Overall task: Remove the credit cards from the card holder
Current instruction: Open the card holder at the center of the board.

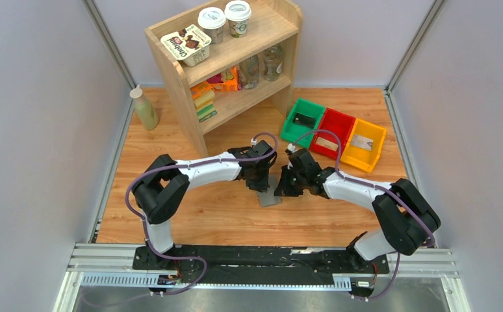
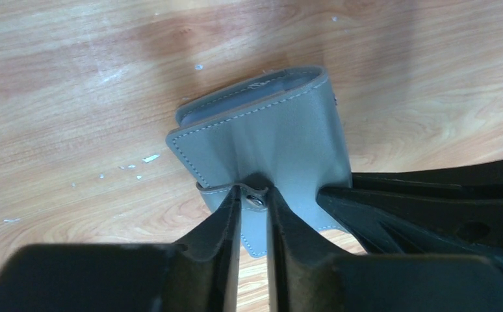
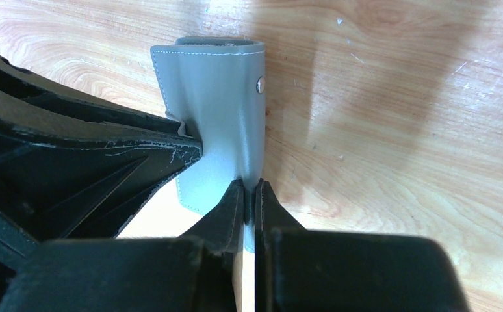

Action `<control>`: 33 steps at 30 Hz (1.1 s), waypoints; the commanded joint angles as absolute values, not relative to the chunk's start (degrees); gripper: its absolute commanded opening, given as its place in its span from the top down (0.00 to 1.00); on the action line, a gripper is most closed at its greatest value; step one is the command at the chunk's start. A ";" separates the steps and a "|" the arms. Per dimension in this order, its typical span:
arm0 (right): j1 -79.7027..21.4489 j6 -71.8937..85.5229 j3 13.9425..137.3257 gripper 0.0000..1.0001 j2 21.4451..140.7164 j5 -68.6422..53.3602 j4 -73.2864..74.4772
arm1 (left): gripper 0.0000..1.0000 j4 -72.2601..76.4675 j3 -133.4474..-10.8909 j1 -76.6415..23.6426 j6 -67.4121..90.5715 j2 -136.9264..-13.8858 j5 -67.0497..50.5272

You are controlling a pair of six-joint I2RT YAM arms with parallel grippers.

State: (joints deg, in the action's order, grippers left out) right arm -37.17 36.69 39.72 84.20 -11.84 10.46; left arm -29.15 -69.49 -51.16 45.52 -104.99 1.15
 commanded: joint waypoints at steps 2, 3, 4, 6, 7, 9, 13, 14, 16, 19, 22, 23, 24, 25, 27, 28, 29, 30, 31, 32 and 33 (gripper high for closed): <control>-37.35 35.86 40.08 1.00 84.11 -6.51 12.57 | 0.84 -29.62 -66.62 -51.85 44.21 -103.72 2.55; -37.35 35.77 39.99 1.00 83.94 -6.50 12.74 | 0.90 -29.10 -66.53 -51.77 44.03 -102.41 2.81; -37.35 35.68 39.90 1.00 83.85 -6.42 12.74 | 0.94 -28.92 -66.36 -51.77 43.86 -102.04 3.25; -37.35 35.77 39.90 1.00 83.58 -6.24 12.74 | 0.99 -28.48 -65.92 -51.68 43.68 -100.55 3.52; -37.35 35.68 39.90 1.00 83.67 -6.24 12.74 | 1.00 -28.13 -65.66 -51.33 43.59 -99.68 3.60; -37.27 35.68 39.73 1.00 83.41 -6.07 12.74 | 1.00 -26.90 -64.17 -50.81 43.94 -97.83 3.52; -37.27 35.25 39.64 1.00 82.97 -5.54 13.18 | 1.00 -23.48 -58.90 -49.14 45.35 -91.94 2.99; -37.27 35.07 39.64 1.00 82.79 -5.45 13.27 | 1.00 -22.86 -56.19 -48.70 45.61 -89.67 2.99; -37.27 34.72 39.81 1.00 82.53 -5.27 13.88 | 1.00 -19.70 -52.31 -47.90 46.49 -86.42 3.25; -37.27 34.10 40.60 0.87 82.27 -4.66 15.29 | 1.00 -16.97 -46.08 -47.20 48.16 -83.24 2.82; -37.44 32.96 42.44 0.60 81.30 -3.43 18.27 | 1.00 -13.64 -41.93 -46.93 49.74 -82.00 1.50; -37.96 32.44 43.32 0.50 80.95 -2.04 19.41 | 1.00 -12.84 -40.36 -46.93 50.44 -81.91 0.80; -38.66 31.74 44.29 0.40 80.69 -0.46 20.73 | 1.00 -11.61 -39.99 -46.93 50.71 -82.00 0.44; -39.63 31.03 45.60 0.33 80.68 2.17 22.31 | 1.00 -11.17 -39.21 -46.93 50.97 -82.18 0.35; -42.87 29.45 48.50 0.14 81.29 5.43 25.30 | 1.00 -10.29 -38.76 -46.93 50.89 -82.53 0.35; -44.02 29.10 49.99 0.07 81.73 6.75 26.53 | 1.00 -10.02 -38.85 -46.93 50.80 -82.53 0.35; -45.60 28.83 51.66 0.00 82.61 8.16 27.41 | 1.00 -9.93 -38.59 -46.93 50.71 -82.44 0.35; -46.75 28.39 52.81 0.00 83.40 9.65 28.20 | 1.00 -9.67 -38.50 -46.93 50.71 -82.27 0.35; -48.32 28.13 54.21 0.00 84.19 10.97 29.00 | 1.00 -9.32 -38.15 -46.93 50.80 -82.00 0.35; -49.99 27.69 55.62 0.00 85.24 12.47 29.61 | 1.00 -9.06 -37.71 -46.93 50.89 -81.91 0.35; -51.14 27.34 56.59 0.00 86.30 13.35 30.40 | 1.00 -8.97 -37.44 -46.93 50.98 -81.57 0.35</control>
